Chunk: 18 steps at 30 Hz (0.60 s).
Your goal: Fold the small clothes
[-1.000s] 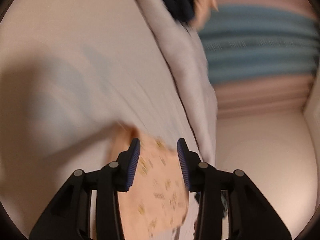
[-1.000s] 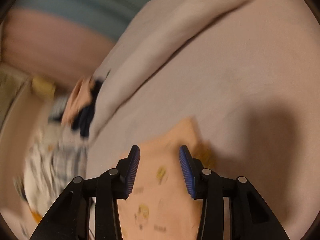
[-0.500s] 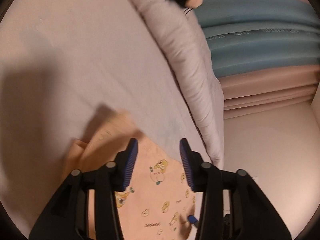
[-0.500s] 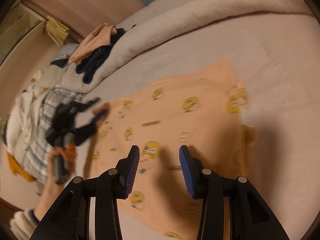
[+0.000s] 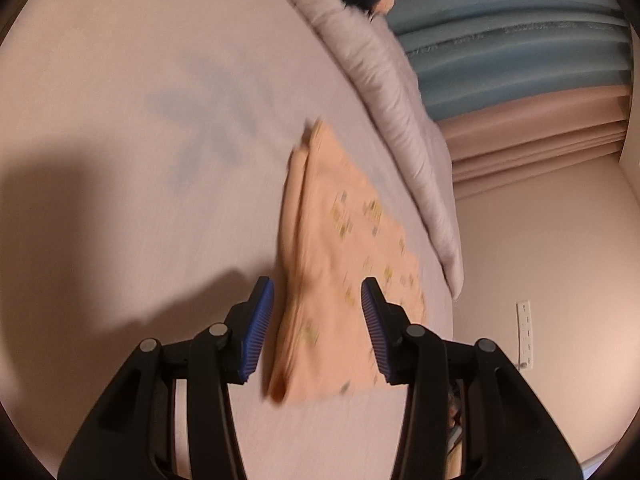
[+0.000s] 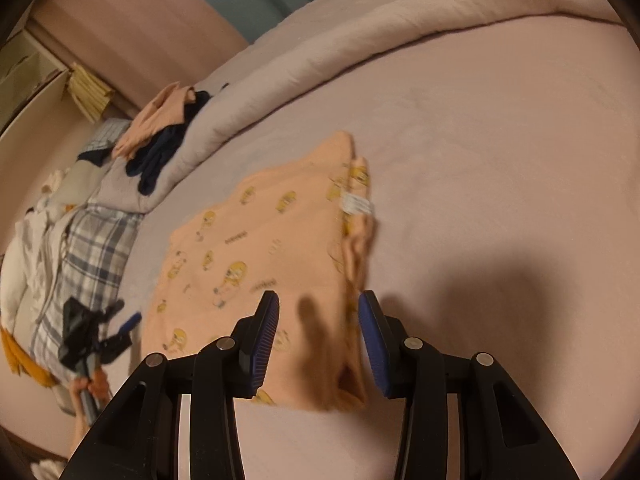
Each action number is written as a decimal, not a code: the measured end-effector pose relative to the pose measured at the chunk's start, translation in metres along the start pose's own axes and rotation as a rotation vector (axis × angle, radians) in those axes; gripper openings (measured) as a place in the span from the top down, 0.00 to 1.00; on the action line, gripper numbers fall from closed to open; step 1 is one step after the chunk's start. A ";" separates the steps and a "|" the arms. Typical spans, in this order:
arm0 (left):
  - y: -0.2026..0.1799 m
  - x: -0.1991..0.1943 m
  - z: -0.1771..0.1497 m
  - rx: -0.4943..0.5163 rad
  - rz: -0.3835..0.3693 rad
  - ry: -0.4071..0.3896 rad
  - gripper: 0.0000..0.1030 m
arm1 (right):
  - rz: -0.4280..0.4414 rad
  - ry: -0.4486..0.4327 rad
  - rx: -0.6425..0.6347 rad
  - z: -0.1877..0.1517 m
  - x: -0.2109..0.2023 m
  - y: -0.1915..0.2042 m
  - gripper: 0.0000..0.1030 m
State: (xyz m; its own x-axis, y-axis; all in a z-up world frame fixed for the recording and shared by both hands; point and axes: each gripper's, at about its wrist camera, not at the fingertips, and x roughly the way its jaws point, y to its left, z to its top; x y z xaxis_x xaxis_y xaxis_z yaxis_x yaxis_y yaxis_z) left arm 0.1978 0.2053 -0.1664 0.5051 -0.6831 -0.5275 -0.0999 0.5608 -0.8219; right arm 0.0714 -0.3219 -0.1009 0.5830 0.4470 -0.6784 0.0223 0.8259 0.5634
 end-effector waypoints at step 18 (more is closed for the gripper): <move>-0.029 0.009 -0.037 0.083 -0.029 0.057 0.60 | 0.061 0.056 -0.049 -0.016 -0.002 -0.009 0.58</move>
State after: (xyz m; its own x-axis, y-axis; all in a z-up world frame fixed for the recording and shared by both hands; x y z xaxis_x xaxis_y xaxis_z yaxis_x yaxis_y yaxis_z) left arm 0.1733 0.1658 -0.1551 0.4566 -0.7240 -0.5171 -0.0133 0.5756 -0.8176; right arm 0.0567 -0.3245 -0.1125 0.5358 0.5141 -0.6698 -0.0526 0.8121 0.5812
